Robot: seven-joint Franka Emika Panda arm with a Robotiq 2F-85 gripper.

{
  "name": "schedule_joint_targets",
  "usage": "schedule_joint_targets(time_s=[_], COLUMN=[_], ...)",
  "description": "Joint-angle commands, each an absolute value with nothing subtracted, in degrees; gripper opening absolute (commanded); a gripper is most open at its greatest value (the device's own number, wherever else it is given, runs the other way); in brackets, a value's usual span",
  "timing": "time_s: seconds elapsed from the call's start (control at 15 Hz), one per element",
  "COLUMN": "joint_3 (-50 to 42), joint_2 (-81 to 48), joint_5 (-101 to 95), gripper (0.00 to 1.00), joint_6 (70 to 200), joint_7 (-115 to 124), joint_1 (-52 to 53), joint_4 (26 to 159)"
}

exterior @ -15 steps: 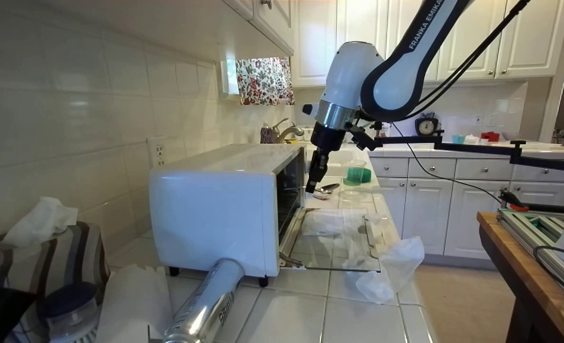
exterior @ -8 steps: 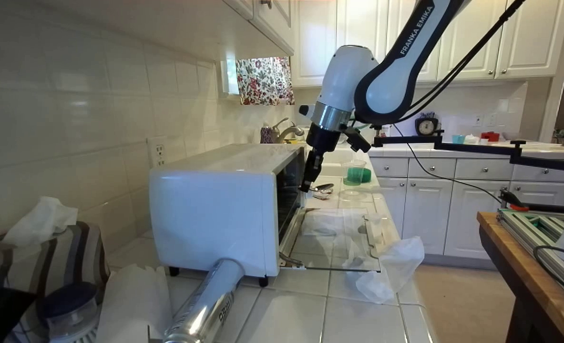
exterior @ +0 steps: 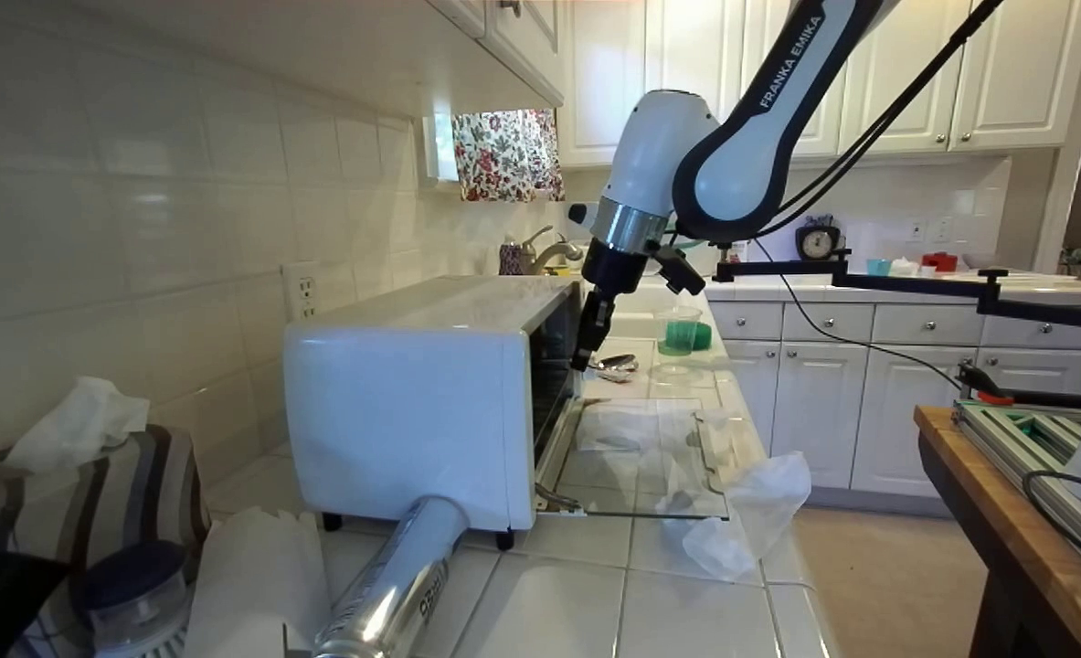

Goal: Open the oven and put a spoon into it

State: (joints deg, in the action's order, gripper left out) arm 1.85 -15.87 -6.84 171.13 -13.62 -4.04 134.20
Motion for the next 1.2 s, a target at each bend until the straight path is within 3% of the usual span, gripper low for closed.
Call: schedule_joint_targets(time_s=[0.0, 0.53, 1.13], joint_3=[4.75, 7.43, 2.81], joint_2=[-17.11, -17.65, -20.17], joint_5=[-3.48, 0.19, -5.98], gripper=[0.02, 0.02, 0.02], joint_6=[171.93, 171.9, 178.76], joint_7=[-15.06, -14.96, -13.46], joint_1=[-5.86, -6.81, -3.42], joint_4=[132.73, 131.48, 132.13])
